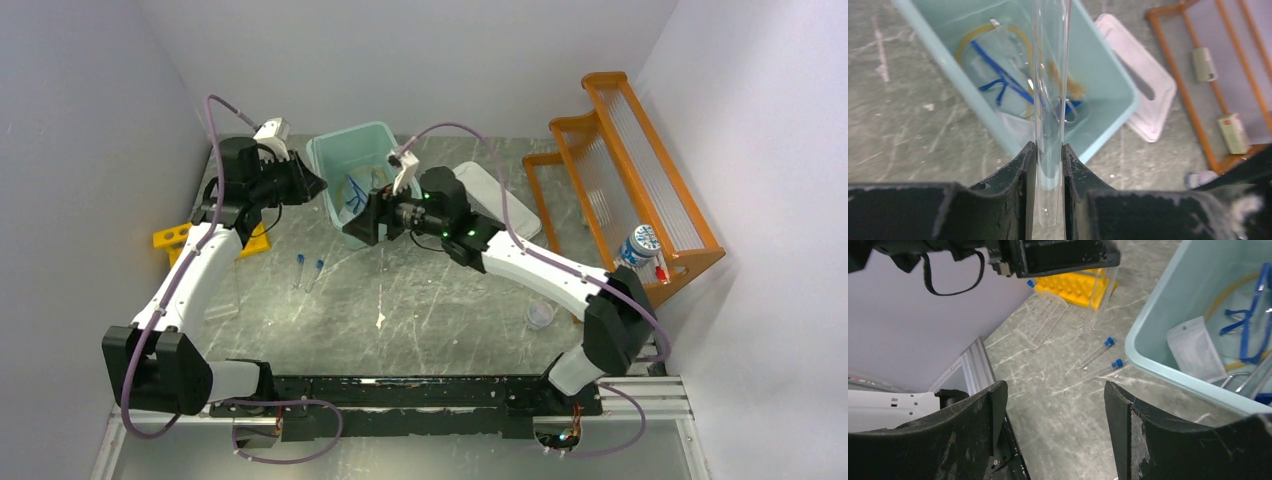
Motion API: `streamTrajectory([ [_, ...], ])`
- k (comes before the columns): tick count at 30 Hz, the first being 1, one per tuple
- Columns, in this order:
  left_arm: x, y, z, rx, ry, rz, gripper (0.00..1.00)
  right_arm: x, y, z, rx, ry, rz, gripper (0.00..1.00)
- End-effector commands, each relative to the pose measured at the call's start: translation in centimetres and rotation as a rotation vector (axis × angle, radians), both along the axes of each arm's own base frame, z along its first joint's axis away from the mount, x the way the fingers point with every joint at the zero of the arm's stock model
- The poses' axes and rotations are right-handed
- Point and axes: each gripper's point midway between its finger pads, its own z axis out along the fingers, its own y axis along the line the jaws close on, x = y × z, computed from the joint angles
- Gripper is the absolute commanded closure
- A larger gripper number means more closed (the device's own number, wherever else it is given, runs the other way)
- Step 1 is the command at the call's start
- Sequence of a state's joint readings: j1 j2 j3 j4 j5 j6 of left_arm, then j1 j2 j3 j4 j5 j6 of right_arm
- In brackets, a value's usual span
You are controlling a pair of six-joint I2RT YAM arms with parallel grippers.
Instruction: Organize the chemistry lab equipment
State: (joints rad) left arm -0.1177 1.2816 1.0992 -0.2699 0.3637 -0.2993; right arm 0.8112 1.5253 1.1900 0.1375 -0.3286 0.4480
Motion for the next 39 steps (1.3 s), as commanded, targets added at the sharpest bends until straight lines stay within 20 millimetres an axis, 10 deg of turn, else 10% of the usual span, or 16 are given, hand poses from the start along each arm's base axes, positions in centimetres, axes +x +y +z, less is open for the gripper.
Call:
streamTrajectory([
  [1,-1.2,-3.4,5.6,-0.192,-0.078,-0.130,0.84,0.4,2.8,0.4,0.033,-0.037,0.042,0.25],
  [11,-4.1,-5.6,5.8,-0.296,-0.030,-0.246,0.81,3.3,6.1,-0.9,0.047,0.000,0.005,0.28],
  [24,-4.6,-5.5,5.1,-0.277,0.010,-0.244,0.75,2.8,6.7,-1.5,0.059,-0.035,0.064,0.78],
  [30,-4.3,-5.6,7.1,-0.287,-0.018,-0.251,0.51,1.9,6.2,-2.2,0.008,-0.113,0.129,0.82],
  [39,-2.9,-3.8,8.5,-0.159,-0.066,-0.177,0.50,1.6,5.3,-3.5,-0.075,-0.202,0.162,0.82],
])
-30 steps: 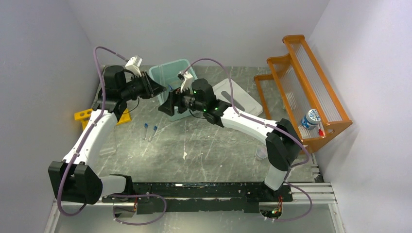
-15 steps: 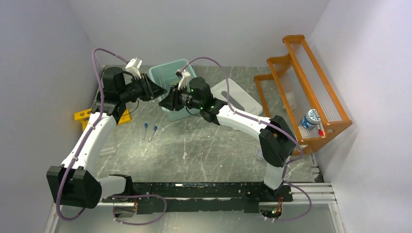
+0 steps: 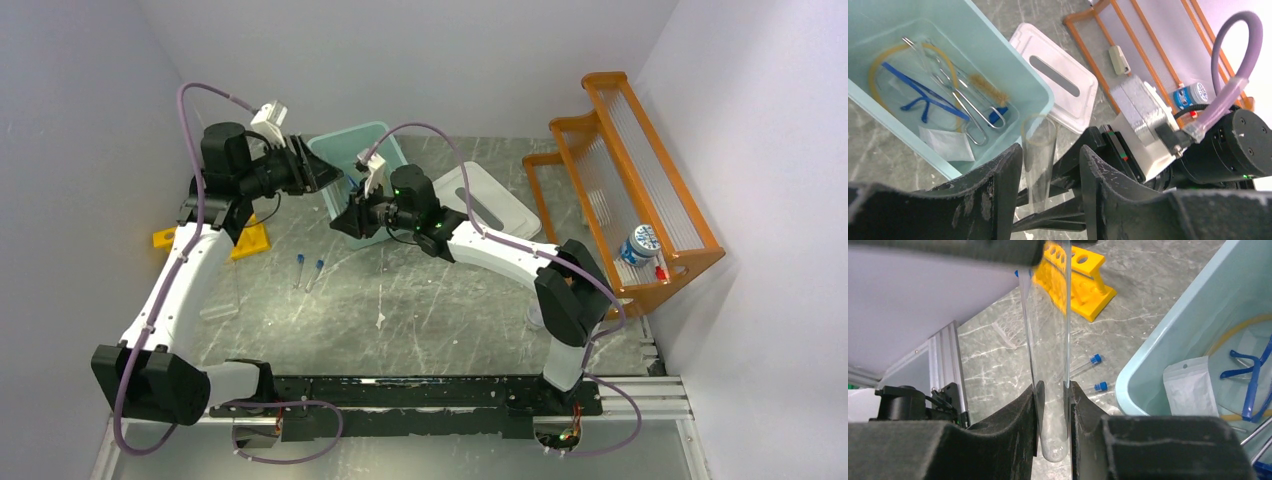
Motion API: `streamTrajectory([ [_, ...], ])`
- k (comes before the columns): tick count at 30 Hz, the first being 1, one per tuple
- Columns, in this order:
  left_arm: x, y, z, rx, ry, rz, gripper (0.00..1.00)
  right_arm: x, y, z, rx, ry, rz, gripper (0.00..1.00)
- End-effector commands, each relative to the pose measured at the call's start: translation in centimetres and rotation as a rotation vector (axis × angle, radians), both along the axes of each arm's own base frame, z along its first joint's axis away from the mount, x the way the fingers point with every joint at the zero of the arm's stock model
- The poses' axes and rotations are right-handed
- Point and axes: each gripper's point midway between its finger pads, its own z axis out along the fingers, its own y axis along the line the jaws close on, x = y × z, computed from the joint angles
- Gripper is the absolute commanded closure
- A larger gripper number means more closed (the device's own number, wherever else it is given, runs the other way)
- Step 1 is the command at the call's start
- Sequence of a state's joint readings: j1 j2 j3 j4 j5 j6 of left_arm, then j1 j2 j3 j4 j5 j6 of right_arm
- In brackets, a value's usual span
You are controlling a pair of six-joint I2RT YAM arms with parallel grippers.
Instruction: Organize the chemistry lab equipment
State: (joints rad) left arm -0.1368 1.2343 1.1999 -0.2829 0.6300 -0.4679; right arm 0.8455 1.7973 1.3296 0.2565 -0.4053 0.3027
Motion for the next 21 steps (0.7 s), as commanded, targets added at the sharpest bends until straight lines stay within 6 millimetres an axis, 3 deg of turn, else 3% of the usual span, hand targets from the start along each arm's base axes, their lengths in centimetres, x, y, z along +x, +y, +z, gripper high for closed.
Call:
streamTrajectory([
  [1,0.6,1.2,1.3,0.096,-0.047,0.049,0.51,-0.5,-0.7,0.9,-0.024,-0.097,0.026,0.82],
  [10,0.2,1.2,0.6,0.122,0.005,0.023,0.66,-0.1,-0.7,0.7,-0.041,-0.132,0.026,0.82],
  [16,0.3,1.2,-1.1,0.162,0.072,0.000,0.57,-0.3,-0.5,0.9,-0.035,-0.145,0.044,0.82],
  [21,0.5,0.8,-1.0,0.141,0.074,-0.021,0.73,-0.4,-0.4,0.7,-0.036,-0.149,0.055,0.82],
])
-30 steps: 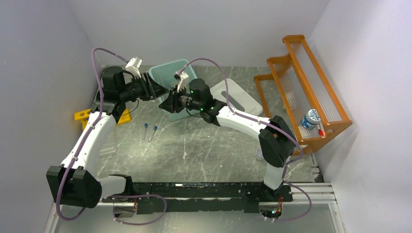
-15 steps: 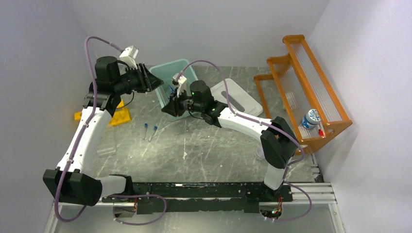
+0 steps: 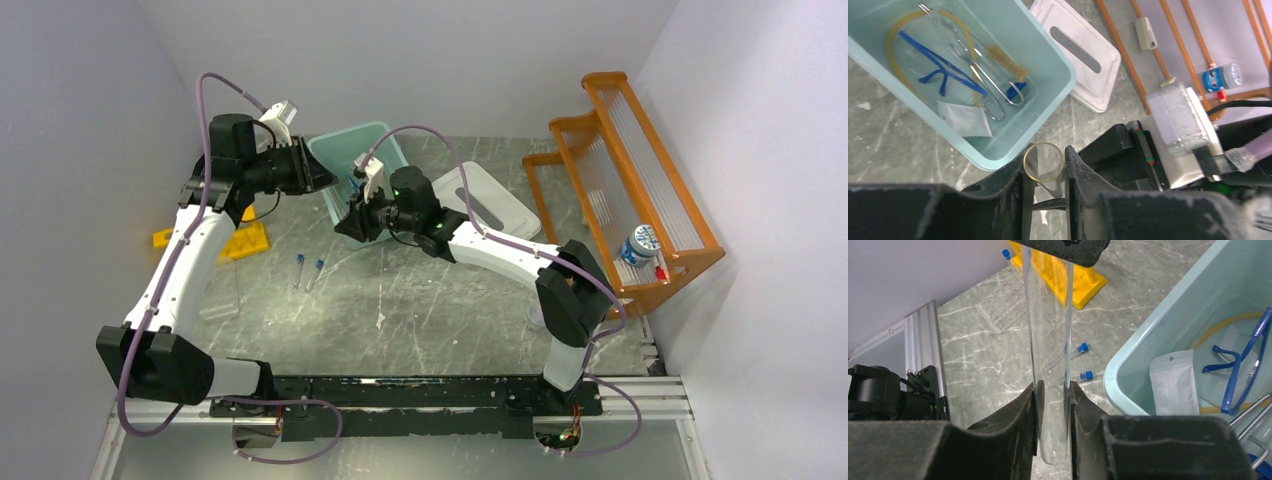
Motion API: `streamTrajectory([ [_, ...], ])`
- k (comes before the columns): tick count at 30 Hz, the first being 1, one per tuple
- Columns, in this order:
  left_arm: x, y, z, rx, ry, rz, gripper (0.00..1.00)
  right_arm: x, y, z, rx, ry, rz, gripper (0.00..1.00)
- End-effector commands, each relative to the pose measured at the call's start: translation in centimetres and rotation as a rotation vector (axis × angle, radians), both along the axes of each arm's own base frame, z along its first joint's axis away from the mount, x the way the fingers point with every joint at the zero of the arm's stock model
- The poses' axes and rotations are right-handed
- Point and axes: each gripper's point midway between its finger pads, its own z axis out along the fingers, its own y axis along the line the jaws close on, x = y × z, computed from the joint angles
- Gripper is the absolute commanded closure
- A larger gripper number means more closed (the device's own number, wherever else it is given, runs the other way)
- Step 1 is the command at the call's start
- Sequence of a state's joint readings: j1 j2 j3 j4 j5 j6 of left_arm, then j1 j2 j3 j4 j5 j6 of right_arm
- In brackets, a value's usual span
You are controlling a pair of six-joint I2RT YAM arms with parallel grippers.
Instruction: Organize the chemistry lab equipment
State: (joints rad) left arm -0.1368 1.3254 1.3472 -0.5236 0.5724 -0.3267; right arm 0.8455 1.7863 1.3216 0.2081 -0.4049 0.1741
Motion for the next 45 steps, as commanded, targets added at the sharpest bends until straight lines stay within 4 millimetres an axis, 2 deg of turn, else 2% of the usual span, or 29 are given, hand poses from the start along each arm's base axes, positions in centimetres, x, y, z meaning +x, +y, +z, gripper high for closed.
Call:
streamTrajectory([
  [1,-0.2,-0.3,0.8,-0.003,-0.014,-0.028,0.76,-0.4,0.2,1.6,0.034,-0.057,0.030,0.82],
  [4,0.0,0.0,1.1,0.016,-0.028,-0.011,0.80,0.0,0.1,1.6,0.031,-0.059,0.008,0.77],
  [7,0.7,1.5,1.3,0.073,-0.039,0.074,0.79,0.1,-0.2,2.1,0.042,-0.056,-0.021,0.55],
  [8,0.9,2.2,1.2,0.105,-0.038,0.110,0.79,0.3,-0.4,2.4,0.048,-0.053,-0.040,0.43],
  [9,1.4,3.4,1.1,0.151,-0.043,0.169,0.79,0.6,-0.7,2.7,0.054,-0.051,-0.068,0.36],
  [12,2.6,6.8,1.7,0.284,-0.079,0.327,0.77,1.3,-1.9,4.1,0.062,-0.056,-0.150,0.28],
  [16,3.9,12.4,2.5,0.460,-0.127,0.565,0.77,2.2,-4.1,4.6,0.054,-0.035,-0.248,0.27],
  [19,4.5,16.1,2.6,0.533,-0.144,0.734,0.77,2.0,-5.6,4.6,0.053,-0.017,-0.275,0.27],
  [21,4.4,18.8,2.5,0.568,-0.165,0.877,0.77,1.6,-6.4,4.3,0.051,-0.003,-0.283,0.27],
  [24,4.1,21.4,1.8,0.578,-0.196,1.011,0.77,0.8,-7.5,2.8,0.031,0.039,-0.302,0.27],
  [27,4.6,22.6,0.4,0.551,-0.191,1.064,0.77,0.0,-8.4,1.2,0.021,0.092,-0.316,0.28],
  [31,5.0,23.3,-0.9,0.524,-0.182,1.088,0.78,-0.9,-9.0,-0.1,0.006,0.131,-0.310,0.28],
  [37,4.7,25.1,-1.6,0.515,-0.240,1.128,0.78,-1.4,-9.3,-0.5,-0.004,0.138,-0.305,0.28],
  [45,5.0,26.7,-4.0,0.507,-0.238,1.142,0.79,-1.6,-9.1,-1.0,0.002,0.154,-0.291,0.29],
])
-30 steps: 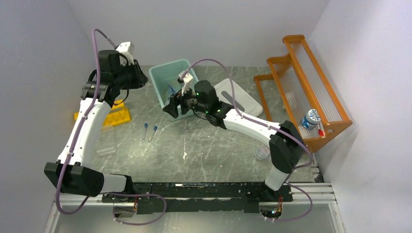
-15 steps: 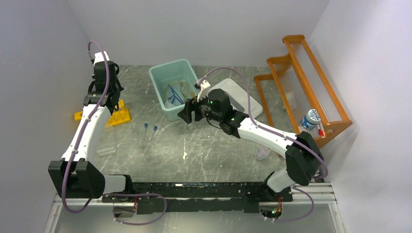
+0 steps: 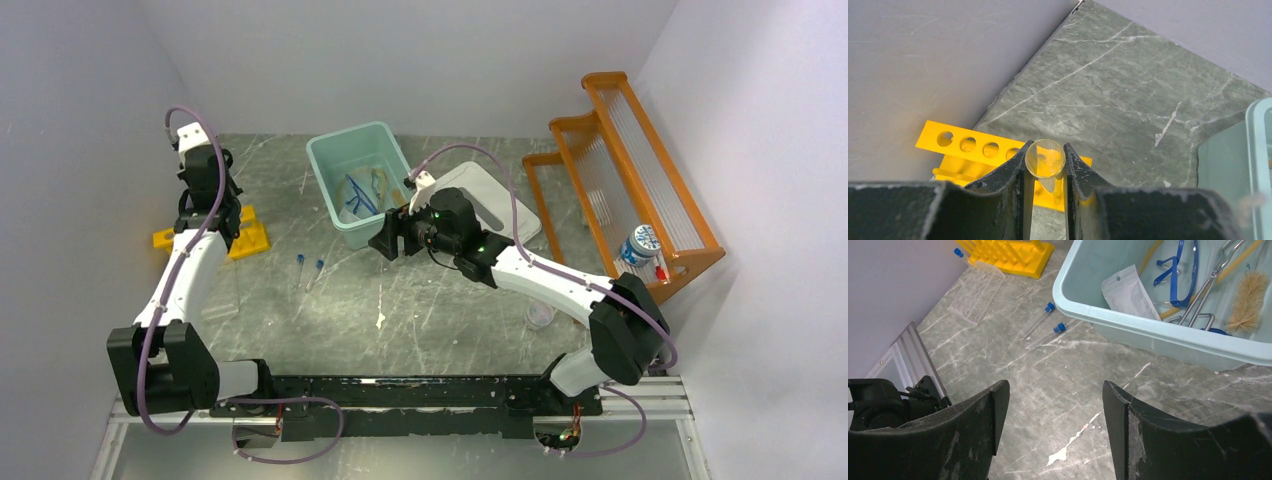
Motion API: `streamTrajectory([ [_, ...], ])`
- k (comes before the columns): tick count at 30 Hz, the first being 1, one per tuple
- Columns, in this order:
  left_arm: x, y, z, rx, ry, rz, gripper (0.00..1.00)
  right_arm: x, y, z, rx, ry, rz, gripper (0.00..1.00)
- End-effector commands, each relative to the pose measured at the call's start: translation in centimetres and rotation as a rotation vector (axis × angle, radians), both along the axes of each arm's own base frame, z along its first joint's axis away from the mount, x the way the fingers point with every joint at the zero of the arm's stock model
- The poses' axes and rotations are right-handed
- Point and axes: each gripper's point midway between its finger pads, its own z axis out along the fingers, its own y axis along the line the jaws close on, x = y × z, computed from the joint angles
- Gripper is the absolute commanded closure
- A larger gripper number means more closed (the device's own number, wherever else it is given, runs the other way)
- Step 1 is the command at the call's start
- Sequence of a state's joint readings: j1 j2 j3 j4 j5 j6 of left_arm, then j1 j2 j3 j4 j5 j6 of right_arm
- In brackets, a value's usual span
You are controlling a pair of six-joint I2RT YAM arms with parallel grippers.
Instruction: Organize the chemistry lab equipment
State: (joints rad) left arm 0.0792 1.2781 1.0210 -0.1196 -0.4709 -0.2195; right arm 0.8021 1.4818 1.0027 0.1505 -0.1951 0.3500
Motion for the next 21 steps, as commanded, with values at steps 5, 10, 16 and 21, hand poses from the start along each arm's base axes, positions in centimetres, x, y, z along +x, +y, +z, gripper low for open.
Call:
streamTrajectory([
  [5,1.8,0.6,1.8,0.001,-0.140,-0.030,0.79,-0.1,-0.2,0.4,0.023,-0.005,0.001,0.29],
  [10,2.3,0.5,2.3,0.006,-0.174,-0.047,0.79,-0.1,-0.3,0.1,0.013,-0.005,-0.003,0.29],
  [16,2.2,0.9,-0.1,-0.008,-0.122,-0.010,0.79,0.1,-0.3,-0.3,0.009,0.004,-0.005,0.29],
  [21,1.9,1.0,-1.7,-0.026,-0.092,0.005,0.80,0.3,-0.2,-0.5,0.004,0.008,-0.004,0.29],
])
